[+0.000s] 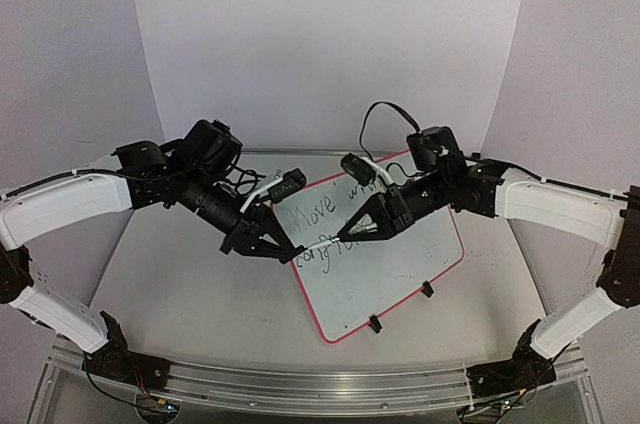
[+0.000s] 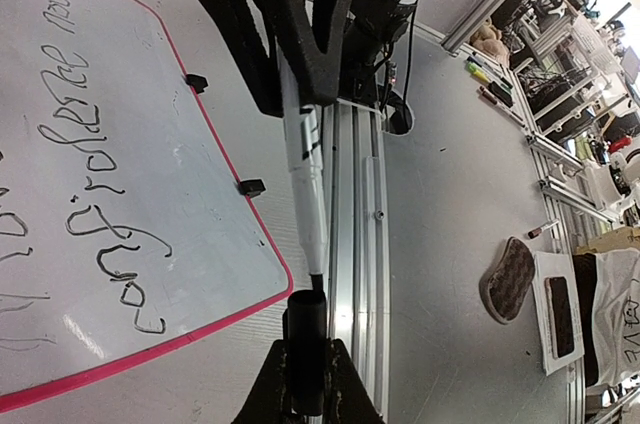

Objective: Write a sentence on the whiteboard
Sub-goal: Insert the whiteboard marker into the pen cap.

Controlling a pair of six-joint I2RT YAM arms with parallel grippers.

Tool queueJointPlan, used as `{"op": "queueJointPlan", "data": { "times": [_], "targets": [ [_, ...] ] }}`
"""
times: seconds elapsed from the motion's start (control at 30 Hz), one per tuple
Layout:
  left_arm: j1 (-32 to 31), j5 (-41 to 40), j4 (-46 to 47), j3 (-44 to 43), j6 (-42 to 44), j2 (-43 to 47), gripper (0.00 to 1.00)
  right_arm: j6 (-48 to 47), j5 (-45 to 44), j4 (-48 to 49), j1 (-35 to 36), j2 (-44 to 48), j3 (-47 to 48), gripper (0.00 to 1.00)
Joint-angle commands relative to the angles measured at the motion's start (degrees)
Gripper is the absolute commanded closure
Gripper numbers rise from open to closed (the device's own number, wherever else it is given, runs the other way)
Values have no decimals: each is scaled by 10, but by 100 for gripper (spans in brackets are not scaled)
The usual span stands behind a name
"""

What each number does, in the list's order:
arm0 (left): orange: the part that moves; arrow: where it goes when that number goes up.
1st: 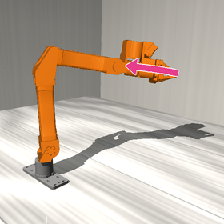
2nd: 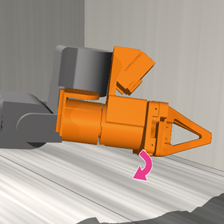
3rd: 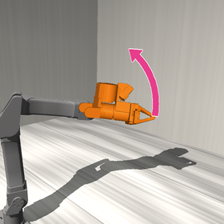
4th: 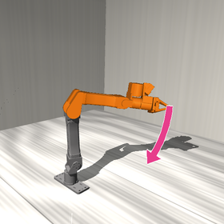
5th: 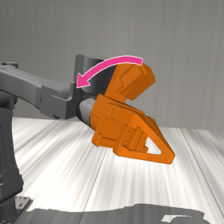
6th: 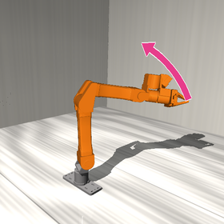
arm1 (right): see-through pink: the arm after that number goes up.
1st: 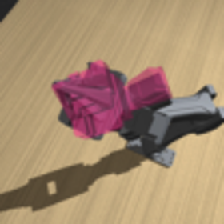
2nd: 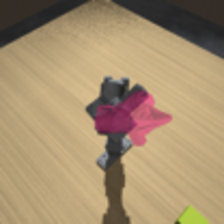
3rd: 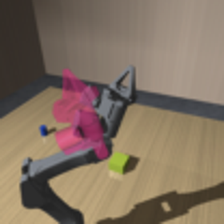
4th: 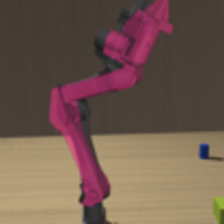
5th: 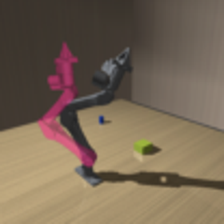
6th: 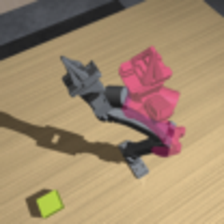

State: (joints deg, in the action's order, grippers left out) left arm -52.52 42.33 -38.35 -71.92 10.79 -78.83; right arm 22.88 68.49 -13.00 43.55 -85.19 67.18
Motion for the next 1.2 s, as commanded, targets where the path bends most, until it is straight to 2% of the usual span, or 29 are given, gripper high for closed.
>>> {"op": "queueJointPlan", "data": {
  "times": [0.0, 0.8, 1.17],
  "targets": [
    [-6, 6, 12, -10, 14, 0, 100, -11, 3, 9, 4, -2, 24, 100],
    [-21, -12, -1, -27, 12, -15, 100, -32, -6, -22, 31, -39, 48, 100],
    [-36, -38, -28, -69, 10, -51, 100, -73, -30, -66, 61, -82, 82, 100]
  ]
}}
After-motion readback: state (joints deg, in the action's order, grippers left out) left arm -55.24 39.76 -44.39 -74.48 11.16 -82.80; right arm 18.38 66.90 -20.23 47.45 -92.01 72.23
